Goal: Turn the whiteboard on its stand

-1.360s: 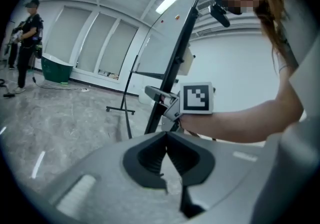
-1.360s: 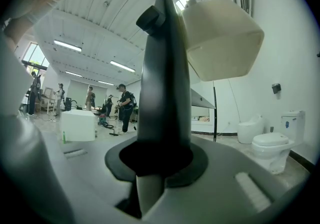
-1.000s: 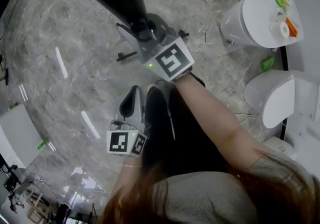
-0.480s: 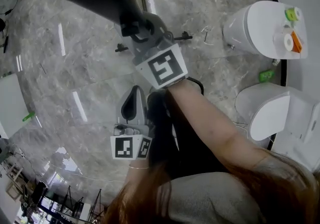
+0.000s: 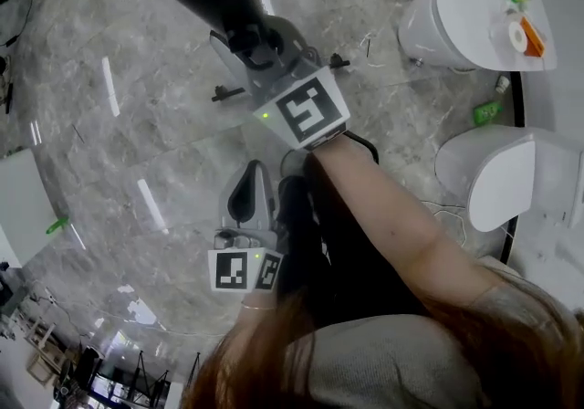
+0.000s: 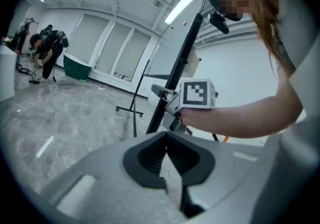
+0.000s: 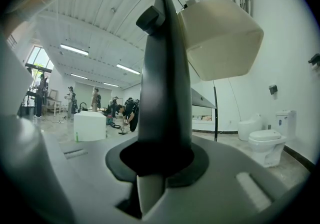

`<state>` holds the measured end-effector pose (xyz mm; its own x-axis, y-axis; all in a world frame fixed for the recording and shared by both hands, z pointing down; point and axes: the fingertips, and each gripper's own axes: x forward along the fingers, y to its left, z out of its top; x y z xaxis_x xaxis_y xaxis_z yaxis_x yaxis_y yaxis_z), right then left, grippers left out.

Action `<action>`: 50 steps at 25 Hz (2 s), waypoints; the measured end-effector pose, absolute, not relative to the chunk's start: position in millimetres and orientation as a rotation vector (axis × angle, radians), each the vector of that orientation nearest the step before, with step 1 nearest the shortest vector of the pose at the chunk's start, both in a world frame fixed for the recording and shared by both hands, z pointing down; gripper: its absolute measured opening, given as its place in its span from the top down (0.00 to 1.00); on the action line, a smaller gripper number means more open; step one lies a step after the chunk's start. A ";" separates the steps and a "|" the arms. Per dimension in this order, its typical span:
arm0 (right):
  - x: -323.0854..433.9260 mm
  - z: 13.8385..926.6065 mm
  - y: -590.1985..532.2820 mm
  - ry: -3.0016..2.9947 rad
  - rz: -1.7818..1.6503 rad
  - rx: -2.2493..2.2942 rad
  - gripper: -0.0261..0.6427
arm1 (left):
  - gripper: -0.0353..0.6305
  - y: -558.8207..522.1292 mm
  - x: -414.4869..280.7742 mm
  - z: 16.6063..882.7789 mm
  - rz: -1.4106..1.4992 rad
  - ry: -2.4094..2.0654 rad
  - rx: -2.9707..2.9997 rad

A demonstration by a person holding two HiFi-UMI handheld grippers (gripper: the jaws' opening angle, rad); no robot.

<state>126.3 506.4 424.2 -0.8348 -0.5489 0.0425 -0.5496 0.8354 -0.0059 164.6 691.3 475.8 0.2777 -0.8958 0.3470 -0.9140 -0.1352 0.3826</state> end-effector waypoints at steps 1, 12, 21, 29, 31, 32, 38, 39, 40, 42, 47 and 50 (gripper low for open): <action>127.9 424.4 510.8 -2.968 0.030 0.898 0.86 | 0.95 698.4 162.9 476.8 0.054 -1.607 2.038; 154.8 423.5 559.2 -2.957 0.012 0.942 0.86 | 0.95 768.0 166.6 479.6 0.114 -1.455 2.140; 174.6 419.8 595.4 -3.011 0.056 0.931 0.81 | 0.95 788.9 190.6 482.9 0.117 -1.466 2.119; 232.7 430.8 649.1 -2.999 0.024 0.862 0.58 | 0.95 781.4 211.3 444.5 0.067 -1.573 2.148; 260.2 417.0 674.3 -3.027 0.092 0.885 0.60 | 0.95 783.4 214.0 425.6 0.073 -1.608 2.174; 271.7 406.2 686.9 -3.051 0.147 0.892 0.63 | 0.95 784.7 215.1 415.1 0.065 -1.632 2.180; 289.1 325.2 745.3 -3.194 0.109 0.690 0.77 | 0.95 790.1 244.4 354.5 -0.059 -1.705 2.207; 289.9 312.6 749.5 -3.206 0.086 0.671 0.78 | 0.95 789.7 251.1 344.3 -0.071 -1.698 2.233; 290.5 300.5 751.6 -3.213 0.057 0.656 0.79 | 0.95 788.4 255.4 333.8 -0.087 -1.698 2.260; 290.6 277.5 750.3 -3.228 -0.009 0.647 0.83 | 0.95 783.0 256.4 315.0 -0.131 -1.719 2.292; 292.1 233.1 747.9 -3.282 -0.084 0.704 0.87 | 0.95 775.3 254.7 281.0 -0.219 -1.736 2.306; 297.1 225.5 760.7 -3.277 -0.128 0.721 0.88 | 0.95 777.6 262.4 262.6 -0.259 -1.709 2.361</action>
<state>297.1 760.7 225.5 -0.8855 -0.4063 -0.2255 -0.4226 0.9059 0.0273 262.4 777.6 262.6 0.3103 -0.9505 -0.0164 -0.9127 -0.3027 0.2744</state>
